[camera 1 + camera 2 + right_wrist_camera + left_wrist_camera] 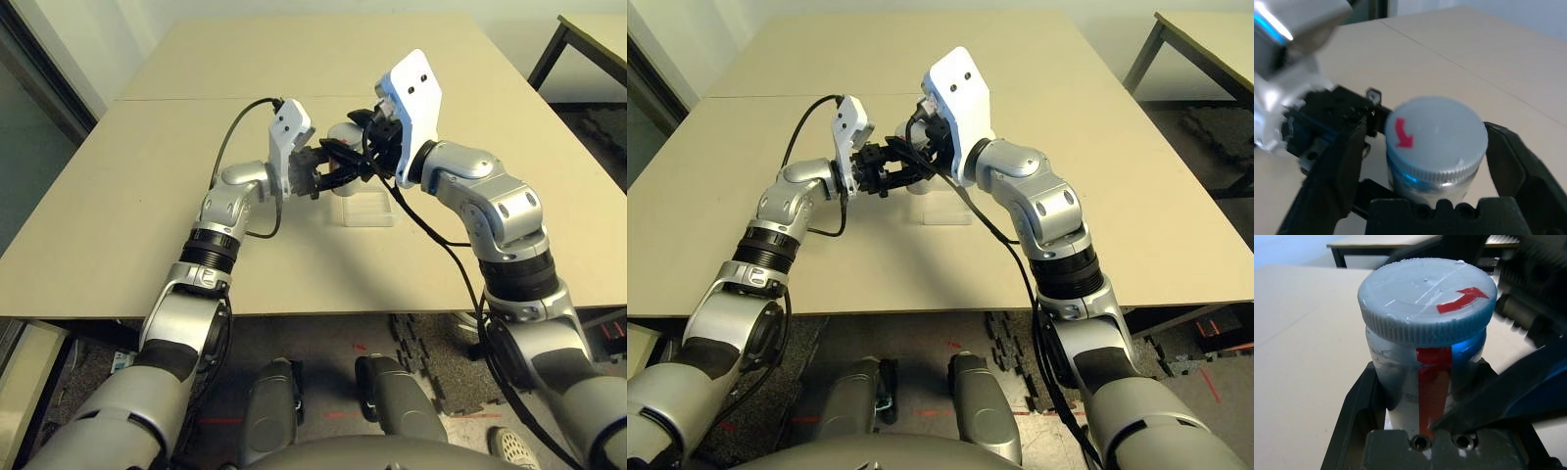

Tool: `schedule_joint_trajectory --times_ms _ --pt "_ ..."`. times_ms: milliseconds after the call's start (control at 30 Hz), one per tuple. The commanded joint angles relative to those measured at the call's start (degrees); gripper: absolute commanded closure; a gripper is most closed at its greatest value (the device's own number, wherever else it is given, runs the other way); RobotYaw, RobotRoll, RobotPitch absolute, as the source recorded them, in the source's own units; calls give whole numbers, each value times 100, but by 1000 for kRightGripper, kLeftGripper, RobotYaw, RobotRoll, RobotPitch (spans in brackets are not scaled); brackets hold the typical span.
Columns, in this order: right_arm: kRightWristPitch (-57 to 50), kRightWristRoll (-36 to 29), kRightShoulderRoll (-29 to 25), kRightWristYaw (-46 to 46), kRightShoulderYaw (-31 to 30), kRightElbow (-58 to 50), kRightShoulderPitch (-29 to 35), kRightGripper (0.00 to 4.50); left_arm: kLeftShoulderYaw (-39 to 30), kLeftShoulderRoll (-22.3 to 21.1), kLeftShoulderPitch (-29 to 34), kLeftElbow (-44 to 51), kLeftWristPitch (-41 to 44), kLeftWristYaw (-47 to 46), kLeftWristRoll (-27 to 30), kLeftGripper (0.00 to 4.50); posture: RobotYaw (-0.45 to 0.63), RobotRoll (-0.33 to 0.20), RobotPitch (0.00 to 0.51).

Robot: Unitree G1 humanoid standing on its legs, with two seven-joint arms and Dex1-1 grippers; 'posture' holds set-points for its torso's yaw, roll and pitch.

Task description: Pour the medicine from the bottle into the box.

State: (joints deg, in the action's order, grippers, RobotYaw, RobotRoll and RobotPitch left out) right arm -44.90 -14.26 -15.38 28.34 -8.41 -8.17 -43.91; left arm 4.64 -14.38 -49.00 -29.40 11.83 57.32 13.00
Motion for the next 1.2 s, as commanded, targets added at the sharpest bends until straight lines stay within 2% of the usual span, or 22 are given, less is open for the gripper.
schedule_joint_trajectory --times_ms 33,800,1200 --pt "-66 9 -5 21 -60 72 57 0 50 -18 -31 127 12 29 -7 2021 -160 0 93" --pt "20 -22 86 -216 161 114 -208 0 80 -78 127 -404 -260 88 -115 2021 -175 0 93" --pt "-46 -41 39 -149 109 104 -196 0 72 -55 100 -344 -221 47 -82 2021 -168 0 94"
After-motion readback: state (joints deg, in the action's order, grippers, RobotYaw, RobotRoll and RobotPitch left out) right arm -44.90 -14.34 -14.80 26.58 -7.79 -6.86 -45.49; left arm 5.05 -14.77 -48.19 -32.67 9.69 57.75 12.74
